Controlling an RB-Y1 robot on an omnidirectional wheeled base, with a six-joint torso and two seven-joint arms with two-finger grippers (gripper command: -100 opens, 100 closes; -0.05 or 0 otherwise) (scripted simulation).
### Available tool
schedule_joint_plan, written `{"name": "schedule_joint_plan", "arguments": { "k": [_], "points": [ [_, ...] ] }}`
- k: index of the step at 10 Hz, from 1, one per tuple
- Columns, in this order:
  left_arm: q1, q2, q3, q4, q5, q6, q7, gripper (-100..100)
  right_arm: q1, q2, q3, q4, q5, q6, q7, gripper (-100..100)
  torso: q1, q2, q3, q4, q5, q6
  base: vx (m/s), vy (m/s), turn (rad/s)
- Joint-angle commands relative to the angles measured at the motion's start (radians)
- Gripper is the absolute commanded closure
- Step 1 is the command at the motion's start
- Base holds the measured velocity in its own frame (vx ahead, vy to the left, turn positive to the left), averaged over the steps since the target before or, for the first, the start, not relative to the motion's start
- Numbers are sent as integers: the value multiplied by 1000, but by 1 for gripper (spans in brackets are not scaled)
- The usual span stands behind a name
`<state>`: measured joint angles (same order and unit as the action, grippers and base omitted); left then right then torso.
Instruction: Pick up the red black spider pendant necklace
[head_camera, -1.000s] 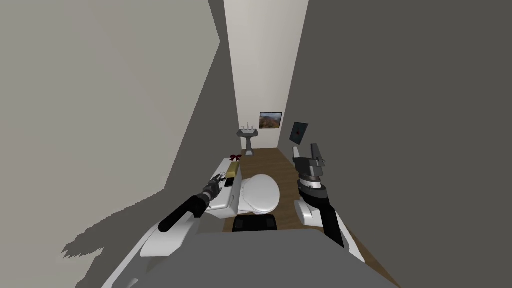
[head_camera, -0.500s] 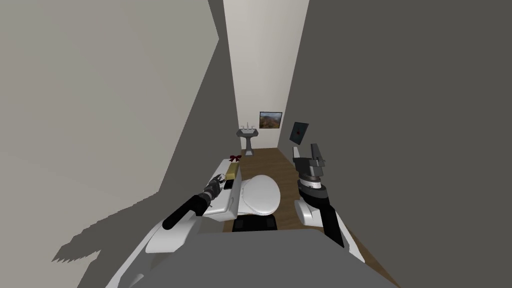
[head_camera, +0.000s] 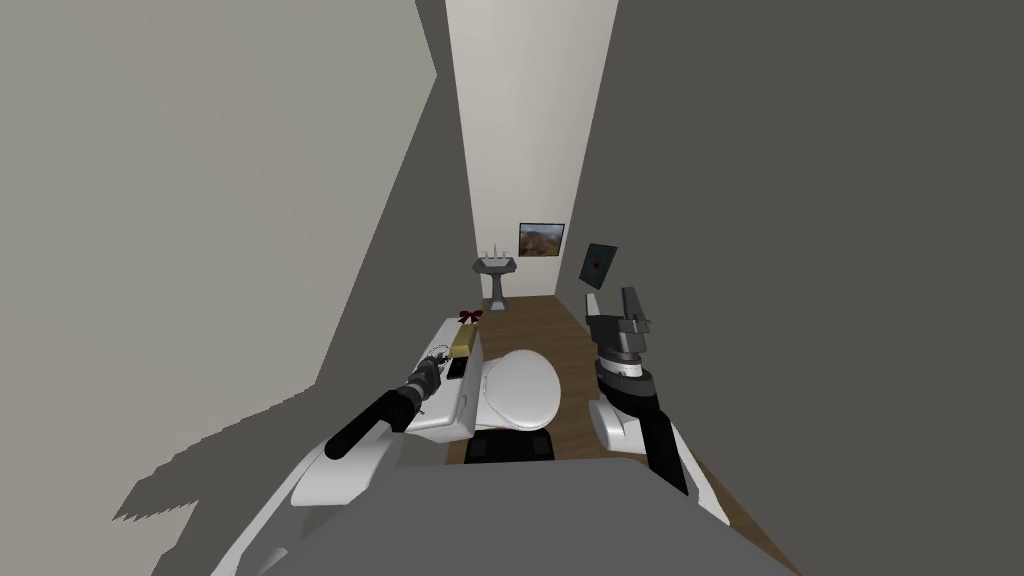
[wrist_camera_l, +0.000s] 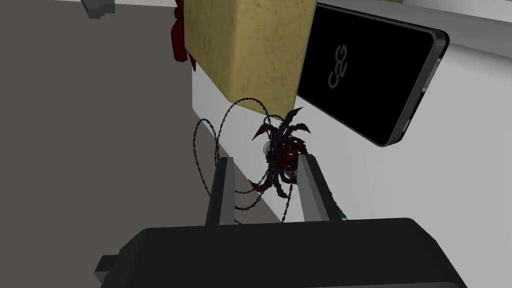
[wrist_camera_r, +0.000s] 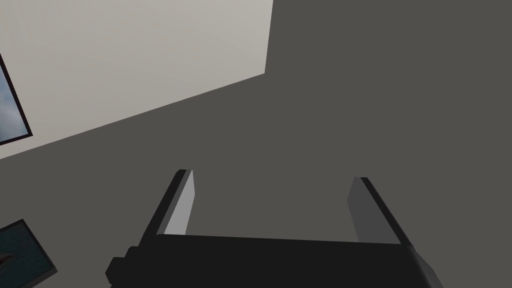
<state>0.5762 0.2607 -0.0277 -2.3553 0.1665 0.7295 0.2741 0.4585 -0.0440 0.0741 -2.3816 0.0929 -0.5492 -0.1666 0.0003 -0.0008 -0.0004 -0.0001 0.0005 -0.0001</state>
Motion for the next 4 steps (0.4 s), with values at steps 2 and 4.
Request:
{"name": "schedule_joint_plan", "arguments": {
  "k": [2,4],
  "points": [
    [15,8,2,-28,6,14,5,100,0,0,0,0,0,0,0,0,0,0,0,0,0,0,-20,-2,14],
    [7,4,1,-18,2,9,3,0,0,0,0,0,0,0,0,0,0,2,1,0,0,0,-13,-1,5]
  ]
}}
